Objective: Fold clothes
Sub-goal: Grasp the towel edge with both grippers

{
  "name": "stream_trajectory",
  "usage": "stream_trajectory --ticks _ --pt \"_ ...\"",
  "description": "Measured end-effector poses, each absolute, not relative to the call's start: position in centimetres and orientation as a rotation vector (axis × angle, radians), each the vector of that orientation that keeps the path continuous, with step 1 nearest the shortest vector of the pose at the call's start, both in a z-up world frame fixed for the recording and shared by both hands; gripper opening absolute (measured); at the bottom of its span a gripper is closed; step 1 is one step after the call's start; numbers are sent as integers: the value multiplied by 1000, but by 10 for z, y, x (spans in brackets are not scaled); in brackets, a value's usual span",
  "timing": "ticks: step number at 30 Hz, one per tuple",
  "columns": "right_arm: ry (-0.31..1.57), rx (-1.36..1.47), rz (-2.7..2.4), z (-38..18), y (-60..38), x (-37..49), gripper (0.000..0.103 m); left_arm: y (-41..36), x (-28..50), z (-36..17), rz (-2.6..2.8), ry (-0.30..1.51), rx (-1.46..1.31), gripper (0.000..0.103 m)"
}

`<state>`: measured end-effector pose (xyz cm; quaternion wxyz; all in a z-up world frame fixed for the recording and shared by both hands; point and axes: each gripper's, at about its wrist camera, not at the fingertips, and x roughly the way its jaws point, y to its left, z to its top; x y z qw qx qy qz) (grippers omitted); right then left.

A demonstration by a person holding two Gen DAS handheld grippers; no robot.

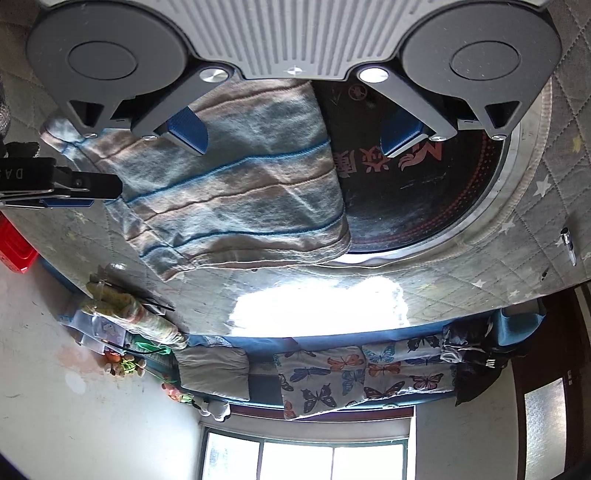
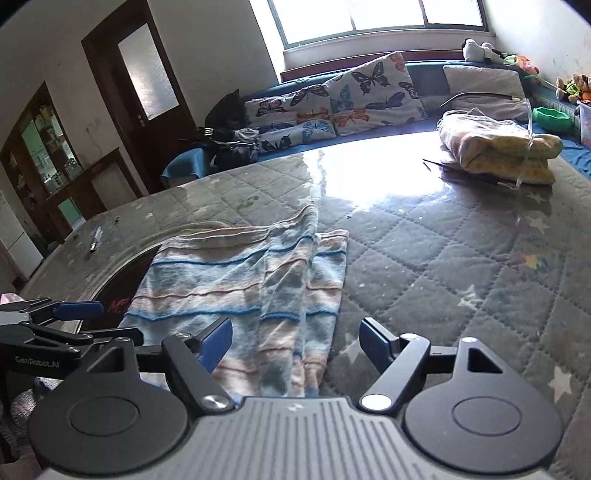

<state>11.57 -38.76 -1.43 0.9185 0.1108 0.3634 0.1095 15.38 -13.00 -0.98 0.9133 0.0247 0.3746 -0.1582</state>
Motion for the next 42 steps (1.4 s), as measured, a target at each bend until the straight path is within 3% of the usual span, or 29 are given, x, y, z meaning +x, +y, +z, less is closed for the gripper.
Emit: stream_trajectory --ticks 7,13,16,18,29,31,33,36,39,42 --pt "751 205 218 -21 -383 127 76 -128 161 -16 -327 789 37 96" --pt "744 203 230 -23 -379 129 65 -127 166 -20 -356 811 4 82" --pt "742 208 242 -23 -376 130 56 -126 168 -22 -377 822 -19 75" --pt "742 220 254 -23 -374 131 38 -126 168 -21 -393 822 -26 63" --pt "734 257 256 -24 -378 132 44 -125 173 -20 -391 821 -36 59" --pt "736 268 264 -25 -377 132 36 -125 173 -21 -398 823 -41 55" --pt "735 285 270 -25 -379 132 26 -125 173 -20 -401 820 -44 41" --pt "725 314 273 -24 -382 128 20 -121 173 -16 -410 812 -61 22" --pt "709 328 270 -21 -383 121 18 -119 171 -11 -418 799 -75 13" --pt "689 325 268 -16 -382 112 17 -121 165 -6 -431 790 -71 12"
